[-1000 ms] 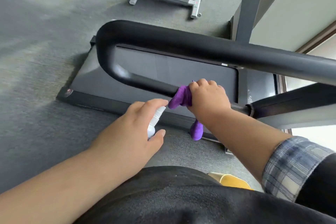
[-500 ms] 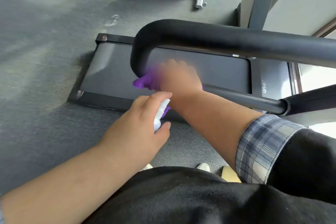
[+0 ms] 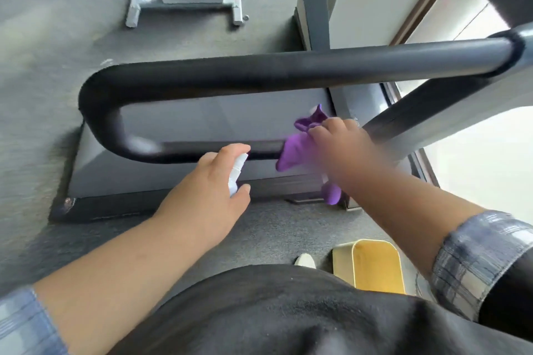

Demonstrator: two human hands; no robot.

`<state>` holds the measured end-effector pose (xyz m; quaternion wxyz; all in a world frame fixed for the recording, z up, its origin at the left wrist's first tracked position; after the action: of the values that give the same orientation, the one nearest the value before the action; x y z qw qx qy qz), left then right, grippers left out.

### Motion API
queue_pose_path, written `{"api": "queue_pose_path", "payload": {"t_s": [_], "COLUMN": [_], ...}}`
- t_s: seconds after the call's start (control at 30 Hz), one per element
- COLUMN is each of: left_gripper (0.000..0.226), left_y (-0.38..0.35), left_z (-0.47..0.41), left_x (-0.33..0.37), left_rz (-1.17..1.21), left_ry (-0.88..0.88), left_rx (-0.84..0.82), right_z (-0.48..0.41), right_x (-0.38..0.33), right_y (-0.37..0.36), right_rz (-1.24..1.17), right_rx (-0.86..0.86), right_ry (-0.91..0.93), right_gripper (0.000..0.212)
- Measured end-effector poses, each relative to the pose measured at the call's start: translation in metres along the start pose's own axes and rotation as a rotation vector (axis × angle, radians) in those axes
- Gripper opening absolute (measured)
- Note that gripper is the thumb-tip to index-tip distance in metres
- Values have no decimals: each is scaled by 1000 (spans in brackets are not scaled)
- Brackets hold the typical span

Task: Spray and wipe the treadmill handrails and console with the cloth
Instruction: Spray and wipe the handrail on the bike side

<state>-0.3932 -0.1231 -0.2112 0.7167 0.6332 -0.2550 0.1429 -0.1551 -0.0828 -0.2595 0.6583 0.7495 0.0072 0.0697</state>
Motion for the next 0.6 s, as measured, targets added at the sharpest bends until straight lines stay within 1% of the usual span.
{"api": "queue_pose_path", "payload": {"t_s": [0.07,0.17,0.27,0.4,0.6], "left_gripper": [51,49,43,38,31], "left_y": [-8,-9,-1,4,1], "left_z": [-11,-26,-33,-37,-32], "left_x": [0,-7,-14,-18,-20], "left_rz": [-67,-182,-299,-431,-460], "left_ry": [17,64,86,84,145], "left_rx": [24,92,165,194,187], "right_z": [4,0,-2,2,0], "right_x": [18,28,35,33,31], "right_y": [2,6,11,12,11], "right_rz": [-55,-203,-329,-346,-331], "right_rx": [9,-64,-39,-46,-79], "right_ry": [-3,15,7,14,48], "right_gripper": [63,64,56,57,63]}}
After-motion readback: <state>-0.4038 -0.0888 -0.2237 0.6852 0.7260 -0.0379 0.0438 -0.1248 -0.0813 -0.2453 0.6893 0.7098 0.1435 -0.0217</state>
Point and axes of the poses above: each hand's wrist, its own z-axis away from the middle knuckle, its own y-axis out of the back of the hand, x = y × z, the point moved 6 cm from there along -z, towards the middle knuckle, and after that the axes turned 12 degrees about x, right-handed, at the moved point
